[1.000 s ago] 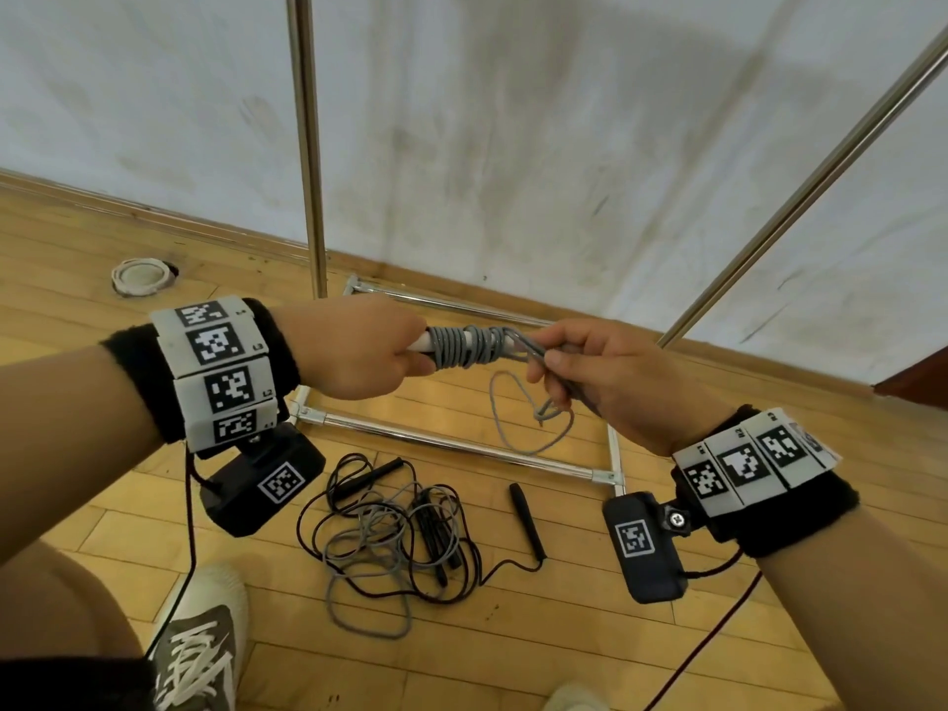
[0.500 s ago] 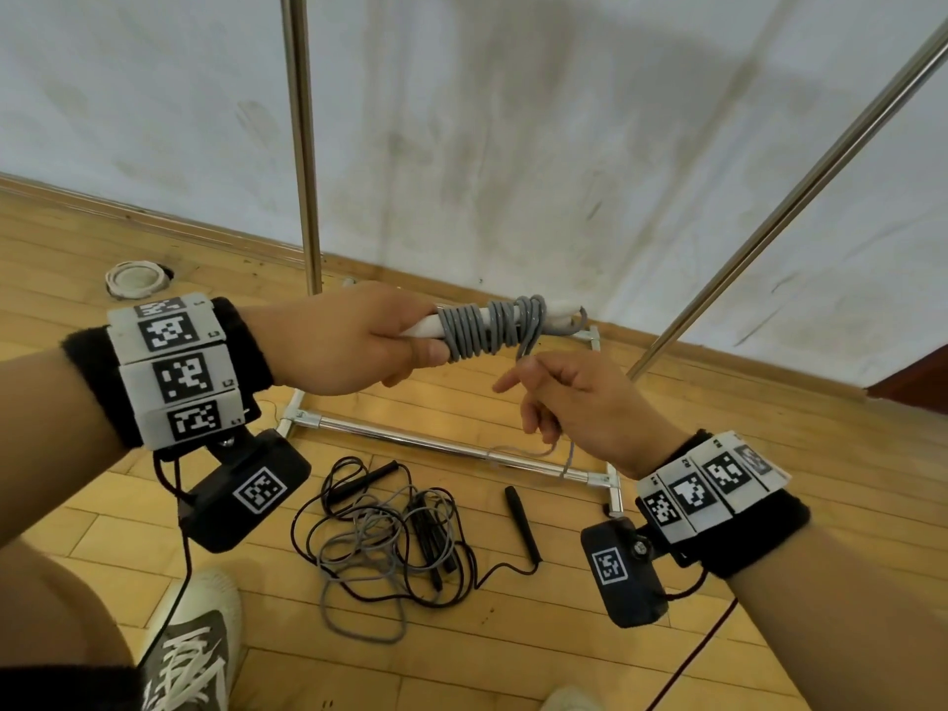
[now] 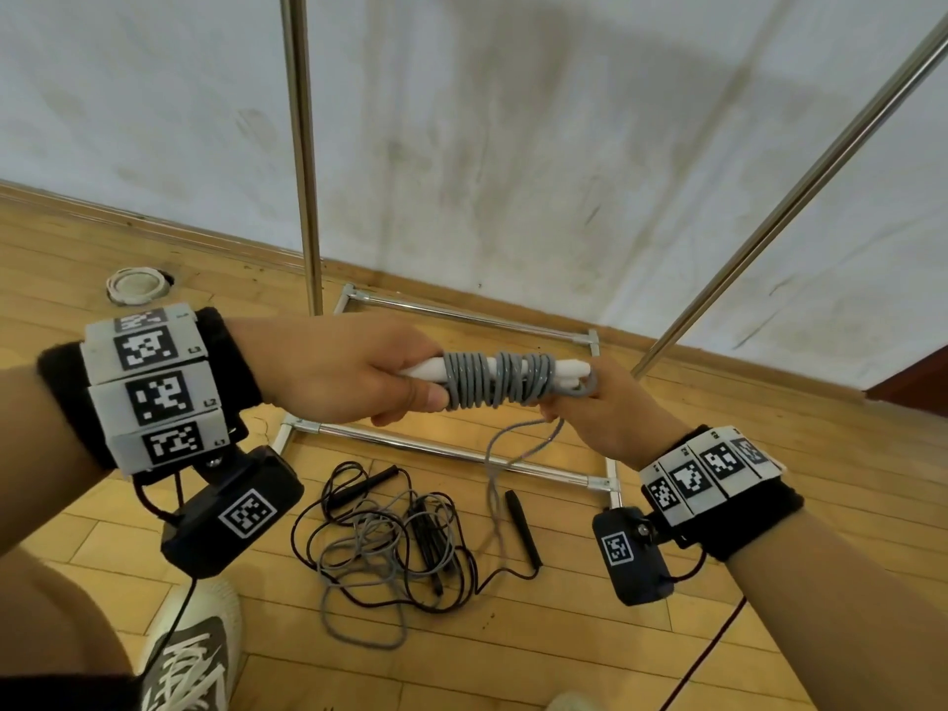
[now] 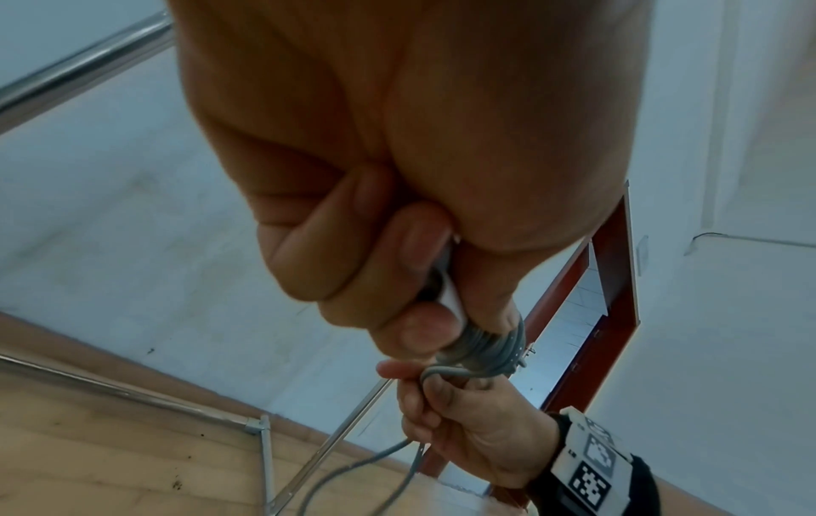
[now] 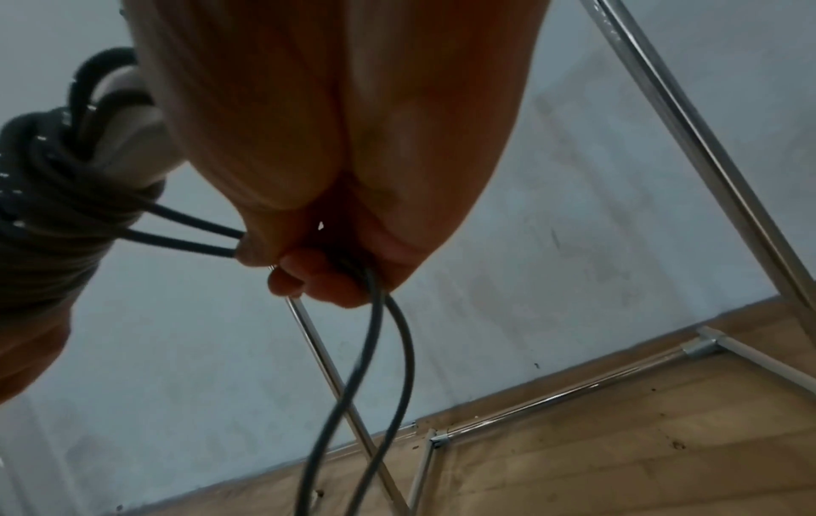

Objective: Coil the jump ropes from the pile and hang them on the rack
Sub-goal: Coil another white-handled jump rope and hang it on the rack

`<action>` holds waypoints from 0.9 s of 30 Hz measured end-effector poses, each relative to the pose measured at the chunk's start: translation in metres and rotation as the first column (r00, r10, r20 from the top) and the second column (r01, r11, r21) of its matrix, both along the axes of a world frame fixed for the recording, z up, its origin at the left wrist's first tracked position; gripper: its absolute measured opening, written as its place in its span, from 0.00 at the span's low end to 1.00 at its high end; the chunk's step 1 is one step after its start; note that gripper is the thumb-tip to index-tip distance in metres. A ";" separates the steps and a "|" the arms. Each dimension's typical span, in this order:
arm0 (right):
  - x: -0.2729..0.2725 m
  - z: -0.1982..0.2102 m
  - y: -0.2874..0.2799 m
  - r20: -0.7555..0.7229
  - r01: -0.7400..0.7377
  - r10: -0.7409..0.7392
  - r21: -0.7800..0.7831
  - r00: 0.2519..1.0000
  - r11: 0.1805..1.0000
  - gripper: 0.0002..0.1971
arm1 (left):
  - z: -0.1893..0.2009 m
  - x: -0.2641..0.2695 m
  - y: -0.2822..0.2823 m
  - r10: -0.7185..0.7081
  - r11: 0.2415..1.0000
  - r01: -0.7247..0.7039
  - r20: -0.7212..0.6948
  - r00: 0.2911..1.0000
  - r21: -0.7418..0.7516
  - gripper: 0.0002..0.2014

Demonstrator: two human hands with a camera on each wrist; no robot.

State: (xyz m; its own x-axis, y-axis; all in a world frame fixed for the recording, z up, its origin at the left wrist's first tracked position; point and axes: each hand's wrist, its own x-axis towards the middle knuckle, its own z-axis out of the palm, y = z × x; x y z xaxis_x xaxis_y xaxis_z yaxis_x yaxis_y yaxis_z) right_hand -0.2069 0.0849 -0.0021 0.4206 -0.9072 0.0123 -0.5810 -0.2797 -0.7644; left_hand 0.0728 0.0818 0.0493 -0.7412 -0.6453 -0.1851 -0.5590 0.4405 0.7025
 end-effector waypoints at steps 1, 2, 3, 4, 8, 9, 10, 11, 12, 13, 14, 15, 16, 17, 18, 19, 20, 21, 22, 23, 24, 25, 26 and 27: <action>-0.001 -0.001 -0.001 -0.030 0.000 0.000 -0.020 1.000 1.000 0.20 | -0.001 -0.001 0.000 -0.005 1.000 0.005 0.018 1.000 -0.002 0.10; -0.003 -0.003 -0.001 -0.047 -0.008 0.006 -0.029 0.999 1.000 0.19 | -0.002 -0.001 0.000 -0.012 1.000 0.012 0.037 0.999 -0.003 0.11; -0.003 -0.005 -0.002 -0.054 -0.014 0.012 -0.025 0.998 1.000 0.17 | -0.003 -0.001 0.000 -0.021 1.000 0.021 0.056 0.998 0.001 0.12; -0.003 -0.006 -0.002 -0.062 -0.016 0.016 -0.012 0.998 1.000 0.16 | -0.004 -0.001 0.000 -0.032 0.999 0.031 0.073 0.997 0.013 0.13; -0.006 -0.008 -0.003 -0.124 -0.024 0.028 0.027 0.992 0.999 0.11 | -0.007 -0.004 0.001 -0.089 0.996 0.083 0.154 0.984 0.046 0.12; -0.006 -0.007 -0.003 -0.138 -0.020 0.024 0.031 0.990 0.999 0.10 | -0.009 -0.005 0.001 -0.098 0.995 0.092 0.182 0.978 0.041 0.12; -0.005 -0.005 -0.003 -0.147 -0.006 0.011 0.036 0.989 0.999 0.09 | -0.010 -0.006 0.001 -0.106 0.994 0.101 0.214 0.971 0.036 0.12; -0.005 -0.004 -0.002 -0.150 0.008 -0.001 0.044 0.989 0.999 0.08 | -0.013 -0.007 0.001 -0.113 0.994 0.109 0.248 0.962 0.030 0.11; -0.004 -0.002 -0.002 -0.147 0.013 -0.005 0.054 0.989 0.998 0.08 | -0.015 -0.008 0.001 -0.116 0.993 0.115 0.283 0.952 0.021 0.11; -0.003 0.000 -0.001 -0.139 0.014 -0.004 0.067 0.990 0.998 0.08 | -0.017 -0.009 0.001 -0.116 0.993 0.120 0.318 0.941 0.005 0.11; -0.001 0.002 0.000 -0.126 0.014 -0.003 0.087 0.992 0.996 0.07 | -0.019 -0.010 0.001 -0.111 0.992 0.125 0.351 0.930 -0.017 0.11; 0.001 0.004 0.002 -0.106 0.020 -0.008 0.115 0.994 0.993 0.06 | -0.021 -0.012 0.000 -0.104 0.991 0.128 0.381 0.919 -0.038 0.12; 0.004 0.007 0.003 -0.074 0.030 -0.019 0.152 0.997 0.988 0.06 | -0.023 -0.014 0.000 -0.097 0.990 0.130 0.408 0.908 -0.055 0.12; 0.006 0.009 0.004 -0.029 0.042 -0.037 0.196 0.999 0.980 0.06 | -0.026 -0.016 -0.001 -0.089 0.989 0.130 0.432 0.898 -0.067 0.12; 0.008 0.012 0.005 0.027 0.049 -0.058 0.244 0.998 0.968 0.07 | -0.028 -0.017 -0.002 -0.078 0.989 0.128 0.456 0.887 -0.080 0.12; 0.010 0.014 0.005 0.078 0.051 -0.076 0.284 0.994 0.957 0.08 | -0.030 -0.019 -0.003 -0.064 0.988 0.123 0.479 0.876 -0.094 0.12; 0.012 0.016 0.005 0.111 0.052 -0.090 0.307 0.990 0.950 0.08 | -0.032 -0.020 -0.003 -0.049 0.987 0.120 0.497 0.866 -0.112 0.11; 0.014 0.019 0.005 0.128 0.052 -0.097 0.316 0.987 0.947 0.08 | -0.034 -0.021 -0.004 -0.033 0.985 0.115 0.508 0.861 -0.130 0.12; 0.015 0.021 0.005 0.142 0.048 -0.098 0.320 0.985 0.946 0.08 | -0.035 -0.021 -0.004 -0.016 0.983 0.108 0.510 0.860 -0.151 0.12; 0.017 0.023 0.005 0.158 0.043 -0.098 0.318 0.983 0.947 0.08 | -0.036 -0.022 -0.005 0.004 0.980 0.096 0.506 0.863 -0.173 0.13; 0.017 0.024 0.006 0.175 0.044 -0.102 0.308 0.979 0.950 0.08 | -0.037 -0.023 -0.006 0.028 0.978 0.079 0.494 0.869 -0.193 0.13; 0.018 0.025 0.006 0.194 0.052 -0.112 0.289 0.975 0.956 0.08 | -0.037 -0.023 -0.007 0.057 0.976 0.052 0.476 0.878 -0.213 0.13; 0.018 0.026 0.006 0.220 0.064 -0.126 0.267 0.967 0.962 0.08 | -0.037 -0.023 -0.009 0.091 0.972 0.019 0.452 0.887 -0.234 0.13; 0.019 0.026 0.007 0.255 0.081 -0.146 0.251 0.956 0.965 0.07 | -0.036 -0.022 -0.011 0.129 0.965 -0.016 0.422 0.897 -0.262 0.13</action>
State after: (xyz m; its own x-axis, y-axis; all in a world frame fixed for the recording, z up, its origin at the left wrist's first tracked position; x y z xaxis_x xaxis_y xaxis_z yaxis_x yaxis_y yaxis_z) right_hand -0.1876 0.0915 0.0238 0.3255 -0.9393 -0.1087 -0.3618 -0.0175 -0.9321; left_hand 0.0506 0.0707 0.0135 -0.5734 -0.7605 -0.3048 -0.8183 0.5134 0.2587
